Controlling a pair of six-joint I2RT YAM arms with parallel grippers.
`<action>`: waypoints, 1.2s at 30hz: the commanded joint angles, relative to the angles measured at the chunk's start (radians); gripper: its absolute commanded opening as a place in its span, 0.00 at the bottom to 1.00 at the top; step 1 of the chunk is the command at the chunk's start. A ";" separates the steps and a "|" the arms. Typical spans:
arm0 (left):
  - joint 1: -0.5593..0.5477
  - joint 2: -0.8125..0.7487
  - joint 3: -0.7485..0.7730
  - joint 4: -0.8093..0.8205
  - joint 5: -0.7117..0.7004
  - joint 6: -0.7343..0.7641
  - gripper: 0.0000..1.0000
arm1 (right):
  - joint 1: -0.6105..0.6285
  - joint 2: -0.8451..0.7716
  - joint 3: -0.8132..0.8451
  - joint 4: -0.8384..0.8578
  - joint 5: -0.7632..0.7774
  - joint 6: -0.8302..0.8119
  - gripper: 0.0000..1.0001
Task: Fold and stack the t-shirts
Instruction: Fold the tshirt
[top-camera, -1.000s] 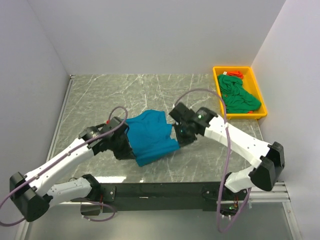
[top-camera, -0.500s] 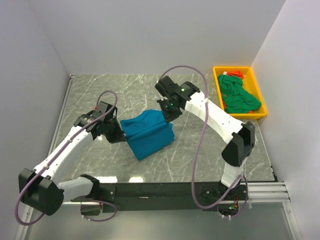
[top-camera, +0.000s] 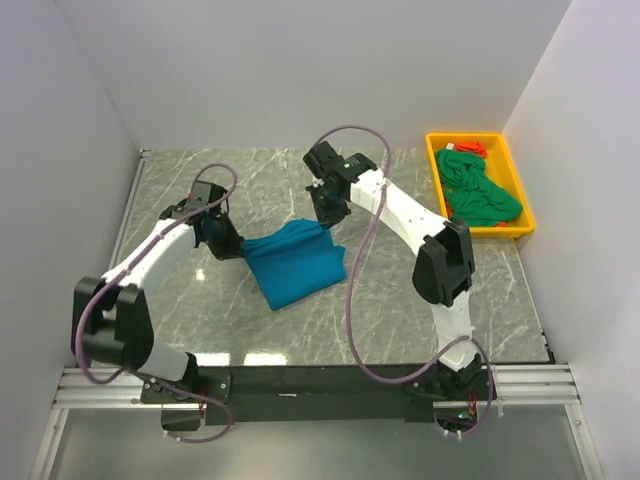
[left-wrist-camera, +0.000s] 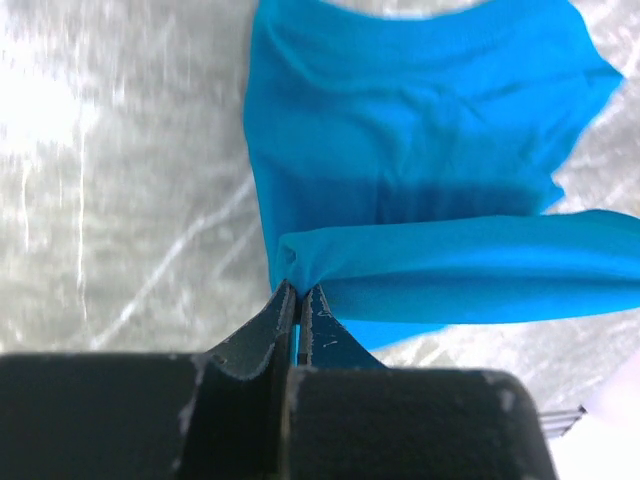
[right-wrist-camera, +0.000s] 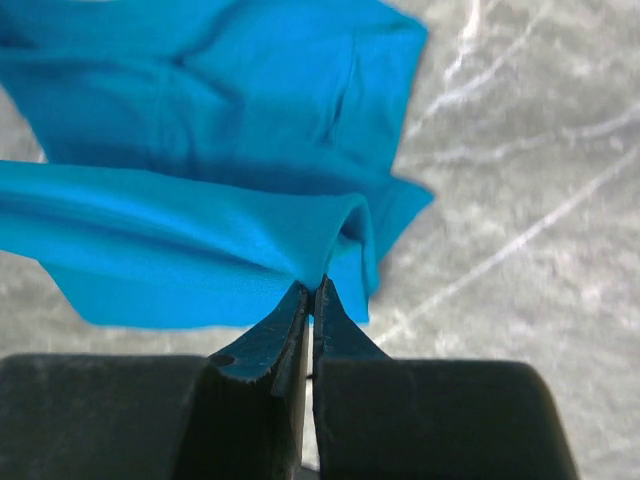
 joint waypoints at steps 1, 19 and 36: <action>0.024 0.073 0.047 0.064 -0.032 0.060 0.01 | -0.035 0.041 0.049 0.092 0.020 -0.017 0.00; 0.035 0.175 0.073 0.179 -0.109 0.063 0.41 | -0.066 0.035 -0.078 0.322 0.064 0.037 0.25; 0.015 -0.036 -0.197 0.504 0.270 0.068 0.28 | -0.099 -0.105 -0.459 0.843 -0.569 0.041 0.33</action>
